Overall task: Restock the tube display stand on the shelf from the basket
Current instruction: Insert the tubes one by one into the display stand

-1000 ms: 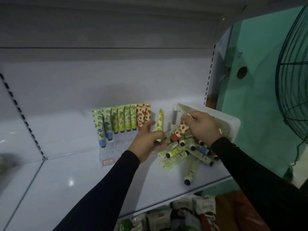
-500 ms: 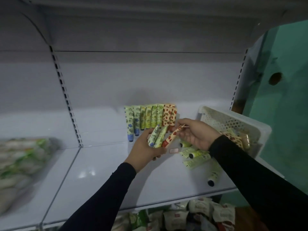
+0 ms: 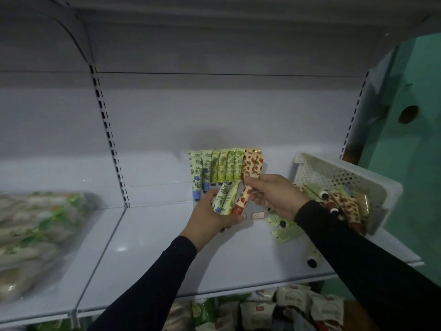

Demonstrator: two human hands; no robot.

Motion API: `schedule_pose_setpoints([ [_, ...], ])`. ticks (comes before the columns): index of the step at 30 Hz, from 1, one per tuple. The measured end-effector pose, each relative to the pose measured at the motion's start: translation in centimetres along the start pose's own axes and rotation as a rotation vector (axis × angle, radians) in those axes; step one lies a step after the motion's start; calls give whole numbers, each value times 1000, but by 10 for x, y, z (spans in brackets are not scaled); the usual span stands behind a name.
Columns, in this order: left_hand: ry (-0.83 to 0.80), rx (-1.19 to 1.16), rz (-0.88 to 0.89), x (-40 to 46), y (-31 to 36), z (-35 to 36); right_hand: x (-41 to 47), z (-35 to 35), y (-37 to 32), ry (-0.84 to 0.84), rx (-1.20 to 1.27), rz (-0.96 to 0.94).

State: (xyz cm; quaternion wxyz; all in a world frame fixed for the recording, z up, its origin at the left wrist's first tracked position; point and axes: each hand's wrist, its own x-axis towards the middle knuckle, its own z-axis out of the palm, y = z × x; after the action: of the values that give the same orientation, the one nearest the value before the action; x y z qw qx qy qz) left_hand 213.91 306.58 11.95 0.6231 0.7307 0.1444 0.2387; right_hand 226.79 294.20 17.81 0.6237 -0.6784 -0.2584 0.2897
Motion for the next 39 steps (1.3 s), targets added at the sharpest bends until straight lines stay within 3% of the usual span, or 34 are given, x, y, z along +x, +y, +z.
schedule_pose_setpoints([
  [5,34,34,66,2,-4,3,-2,-17,1,112,-154,-81],
  [14,521,57,186,7,-31,-36,18,-54,2,339,-169,-304],
  [19,667,61,57,12,-50,-61,33,-54,7,395,-217,-381],
  [24,642,108,-73,16,-72,-77,47,-52,4,414,-273,-436],
  [30,597,223,-87,18,-71,-73,64,-48,7,426,-363,-463],
  [39,584,196,-95,17,-70,-72,67,-45,16,403,-456,-468],
])
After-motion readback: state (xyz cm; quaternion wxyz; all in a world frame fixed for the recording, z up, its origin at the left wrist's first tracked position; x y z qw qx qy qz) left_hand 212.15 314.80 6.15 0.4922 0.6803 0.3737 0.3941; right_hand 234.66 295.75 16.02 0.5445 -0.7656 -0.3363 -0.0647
